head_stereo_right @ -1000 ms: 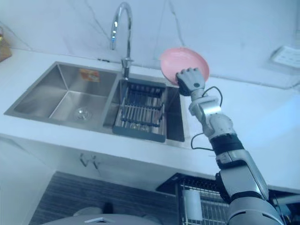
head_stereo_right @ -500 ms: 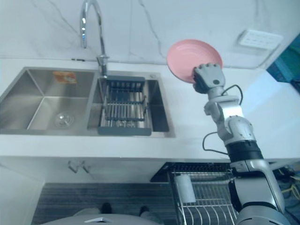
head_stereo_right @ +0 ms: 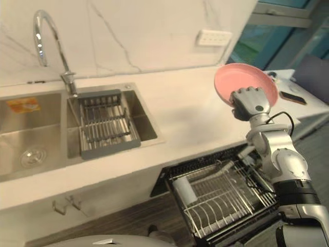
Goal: Walk over to the sink, pick up the cup, carry it to the dishwasher, place the cup inside the dishwasher, then close the dishwasher door
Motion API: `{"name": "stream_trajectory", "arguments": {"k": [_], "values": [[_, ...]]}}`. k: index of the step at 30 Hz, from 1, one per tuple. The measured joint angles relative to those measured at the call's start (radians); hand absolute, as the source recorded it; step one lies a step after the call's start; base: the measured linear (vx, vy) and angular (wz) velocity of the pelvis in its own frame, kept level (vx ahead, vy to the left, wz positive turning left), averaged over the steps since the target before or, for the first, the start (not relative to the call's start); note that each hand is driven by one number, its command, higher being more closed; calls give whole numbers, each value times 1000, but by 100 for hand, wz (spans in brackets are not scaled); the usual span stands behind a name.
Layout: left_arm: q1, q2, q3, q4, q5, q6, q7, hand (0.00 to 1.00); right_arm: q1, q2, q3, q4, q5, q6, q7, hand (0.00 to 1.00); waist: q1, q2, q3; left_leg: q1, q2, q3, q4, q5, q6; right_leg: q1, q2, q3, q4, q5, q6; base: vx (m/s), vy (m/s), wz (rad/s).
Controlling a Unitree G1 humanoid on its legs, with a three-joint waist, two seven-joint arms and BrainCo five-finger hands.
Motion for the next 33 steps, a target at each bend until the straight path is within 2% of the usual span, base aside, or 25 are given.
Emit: {"name": "stream_trajectory", "arguments": {"k": [1, 2, 3, 6, 8, 10, 14, 18, 21, 28, 31, 33], "values": [[0, 0, 0, -1, 0, -1, 0, 0, 6, 0, -16, -2, 1, 0, 2, 100, 0, 10, -6, -14, 8, -1, 32, -16, 0, -4, 2, 1, 0, 2, -1, 55, 14, -51], [0, -3, 0, -1, -1, -1, 0, 0, 21, -6, -38, -2, 2, 1, 6, 100, 0, 8, -6, -39, 27, -7, 94, -53, 0, -13, 6, 1, 0, 8, -2, 43, 19, -51], [1, -5, 0, -1, -4, -1, 0, 0, 38, -10, -54, -3, 2, 1, 14, 100, 1, 20, -11, -56, 41, -25, 145, -85, -3, -18, 13, 1, -1, 13, -2, 35, 20, -51], [2, -4, 1, 1, -23, 12, 27, 0, 99, -15, -79, -25, 2, 1, 14, 100, -14, 31, -18, -87, 74, -22, 215, -142, -6, -29, 25, -17, -1, 21, -14, 2, 44, -37], [2, -7, 3, 3, -23, 29, 58, 0, 125, -15, -87, -30, 7, 3, 15, 100, -25, 31, -19, -95, 85, -5, 231, -156, -9, -40, 25, -24, 0, 27, -21, -3, 42, -25], [-6, -10, 11, 11, -24, 52, 79, 0, 138, -15, -89, -30, 10, 4, 19, 100, -37, 32, -18, -103, 93, 4, 245, -167, -10, -48, 28, -24, -1, 32, -21, 12, 39, -23], [-11, -20, 45, 21, -44, 90, 118, 0, 192, -12, -90, -27, 33, 10, 22, 100, -43, 33, -17, -102, 109, 12, 264, -178, -19, -50, 40, -22, 2, 43, -5, 43, 10, -14], [-12, -31, 67, 30, -83, 98, 137, 0, 194, -1, -93, -21, 50, 11, 20, 100, -46, 40, -6, -121, 109, -58, 283, -186, -24, -71, 58, -17, 14, 45, -2, 35, -30, -16], [-13, -31, 79, 32, -107, 105, 141, 0, 238, 37, -130, 13, 68, 16, 21, 100, -43, 32, 4, -127, 122, -64, 288, -188, -26, -75, 71, -19, 14, 43, -6, 11, -56, -2], [-16, -36, 86, 32, -112, 101, 147, 0, 288, 80, -130, 70, 77, 67, 52, 100, -44, 34, 26, -134, 131, -79, 295, -188, -27, -74, 74, -28, 13, 40, -8, 2, -16, 3], [-25, -36, 85, 32, -115, 101, 160, 0, 297, 133, -129, 102, 89, 101, 59, 100, -42, 37, 34, -136, 131, -84, 298, -188, -26, -73, 74, -33, 14, 40, -8, 6, -3, 4], [-28, -36, 85, 32, -119, 102, 160, 0, 303, 152, -129, 109, 89, 100, 60, 100, -41, 36, 36, -138, 130, -86, 298, -187, -25, -73, 74, -37, 14, 40, -8, 12, -7, 5]]}}
